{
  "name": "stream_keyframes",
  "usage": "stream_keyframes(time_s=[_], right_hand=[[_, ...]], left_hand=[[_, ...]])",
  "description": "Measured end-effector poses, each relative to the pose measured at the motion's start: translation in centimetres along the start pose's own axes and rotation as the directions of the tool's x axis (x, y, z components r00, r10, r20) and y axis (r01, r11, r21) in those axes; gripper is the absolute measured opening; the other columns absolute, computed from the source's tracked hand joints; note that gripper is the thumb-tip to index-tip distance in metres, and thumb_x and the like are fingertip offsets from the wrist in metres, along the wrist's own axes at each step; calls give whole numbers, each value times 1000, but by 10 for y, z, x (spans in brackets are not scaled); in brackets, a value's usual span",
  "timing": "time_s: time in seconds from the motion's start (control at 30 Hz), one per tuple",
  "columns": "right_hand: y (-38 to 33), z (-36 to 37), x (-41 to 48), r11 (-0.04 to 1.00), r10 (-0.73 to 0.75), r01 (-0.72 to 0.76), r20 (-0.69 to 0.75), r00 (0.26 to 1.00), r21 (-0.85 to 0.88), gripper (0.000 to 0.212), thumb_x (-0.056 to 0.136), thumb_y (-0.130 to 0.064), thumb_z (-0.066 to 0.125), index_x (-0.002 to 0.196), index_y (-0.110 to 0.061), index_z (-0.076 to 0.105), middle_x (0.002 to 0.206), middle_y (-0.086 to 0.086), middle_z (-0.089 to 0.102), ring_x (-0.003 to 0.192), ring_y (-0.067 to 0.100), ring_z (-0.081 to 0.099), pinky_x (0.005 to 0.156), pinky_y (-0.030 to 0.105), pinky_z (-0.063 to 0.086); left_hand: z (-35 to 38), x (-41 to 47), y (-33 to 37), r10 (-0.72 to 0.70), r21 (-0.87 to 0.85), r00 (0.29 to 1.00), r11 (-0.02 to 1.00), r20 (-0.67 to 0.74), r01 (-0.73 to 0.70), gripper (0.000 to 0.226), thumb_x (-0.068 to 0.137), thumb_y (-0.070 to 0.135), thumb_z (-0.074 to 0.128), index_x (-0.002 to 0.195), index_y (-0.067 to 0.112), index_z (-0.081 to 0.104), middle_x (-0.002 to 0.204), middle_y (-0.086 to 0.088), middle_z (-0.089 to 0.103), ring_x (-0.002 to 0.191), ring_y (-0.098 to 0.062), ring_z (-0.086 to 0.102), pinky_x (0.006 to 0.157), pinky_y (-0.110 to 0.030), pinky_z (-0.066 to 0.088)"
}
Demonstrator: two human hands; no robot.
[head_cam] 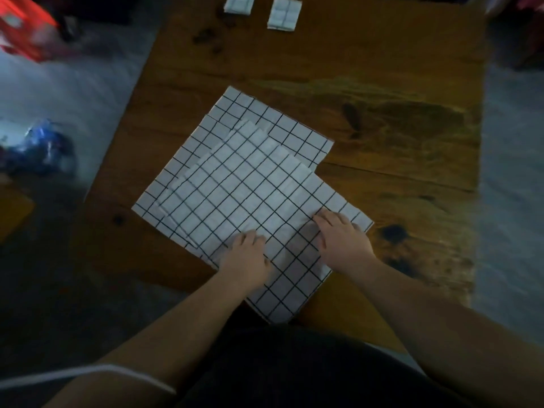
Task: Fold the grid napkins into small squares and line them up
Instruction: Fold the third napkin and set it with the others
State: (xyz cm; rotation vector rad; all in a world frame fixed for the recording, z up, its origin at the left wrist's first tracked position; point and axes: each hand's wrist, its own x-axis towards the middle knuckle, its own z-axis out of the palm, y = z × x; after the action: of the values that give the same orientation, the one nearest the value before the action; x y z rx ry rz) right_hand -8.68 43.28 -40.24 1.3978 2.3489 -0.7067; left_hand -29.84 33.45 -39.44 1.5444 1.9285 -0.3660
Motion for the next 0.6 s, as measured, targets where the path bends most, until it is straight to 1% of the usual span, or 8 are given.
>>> stream_keyframes(time_s=[0.1, 0.23, 0.33, 0.4, 0.47, 0.5, 0.57, 0.6], right_hand=[[13, 5, -19, 998, 25, -25, 7, 1000, -54, 60, 101, -30, 43, 157, -24, 24, 161, 0, 26, 145, 25, 29, 114, 47, 34], [22, 16, -42, 996, 74, -74, -7, 997, -57, 64, 97, -26, 51, 156, -24, 25, 157, 1, 31, 139, 28, 36, 110, 47, 37], [24, 25, -57, 997, 74, -74, -3, 997, -26, 65, 94, -27, 55, 154, -24, 29, 155, 1, 34, 137, 27, 39, 111, 46, 38], [24, 33, -66, 998, 57, -57, -8, 998, -18, 63, 95, -29, 53, 153, -23, 30, 155, 2, 34, 136, 27, 40, 109, 46, 41], [25, 41, -72, 999, 49, -49, -29, 998, -7, 61, 95, -31, 49, 153, -23, 30, 156, 2, 33, 136, 28, 39, 108, 46, 41], [24, 45, -75, 999, 45, -45, -45, 998, 2, 61, 96, -31, 48, 153, -23, 29, 158, 3, 31, 138, 28, 37, 109, 47, 39], [23, 53, -80, 1000, 15, -13, -94, 995, 20, 62, 97, -30, 46, 155, -22, 28, 161, 3, 28, 144, 28, 31, 114, 48, 34], [23, 57, -84, 1000, -9, 13, -126, 992, 28, 60, 97, -30, 46, 155, -22, 29, 162, 3, 28, 147, 28, 28, 117, 49, 31]], left_hand=[[-2, 13, 8, 29, 10, 998, 1000, -48, -29, 56, 101, 32, 44, 154, 20, 29, 165, -5, 17, 150, -27, 11, 116, -49, 31], [-5, 32, 17, 50, 28, 995, 998, -81, -48, 63, 103, 29, 41, 159, 27, 14, 169, -6, 3, 154, -28, -5, 122, -53, 19], [-6, 38, 20, 56, 23, 993, 998, -102, -54, 68, 103, 30, 41, 160, 33, 5, 169, -3, -3, 155, -29, -8, 121, -55, 18], [-3, 35, 20, 83, 36, 992, 996, -90, -80, 69, 103, 29, 40, 161, 32, 2, 170, -3, -6, 155, -29, -9, 122, -53, 17], [4, 27, 18, 122, 62, 986, 991, -113, -115, 69, 103, 29, 41, 161, 28, 3, 170, -4, -4, 155, -28, -8, 122, -51, 15], [8, 20, 16, 142, 68, 981, 989, -135, -133, 68, 103, 29, 42, 161, 26, 6, 169, -5, -1, 155, -27, -6, 123, -50, 13], [18, 2, 10, 188, 71, 966, 981, -175, -178, 63, 103, 30, 42, 160, 23, 15, 169, -5, 7, 155, -24, -2, 123, -46, 11], [25, -8, 4, 212, 83, 959, 976, -188, -199, 61, 104, 31, 41, 159, 22, 18, 168, -4, 10, 155, -22, -1, 122, -43, 7]])
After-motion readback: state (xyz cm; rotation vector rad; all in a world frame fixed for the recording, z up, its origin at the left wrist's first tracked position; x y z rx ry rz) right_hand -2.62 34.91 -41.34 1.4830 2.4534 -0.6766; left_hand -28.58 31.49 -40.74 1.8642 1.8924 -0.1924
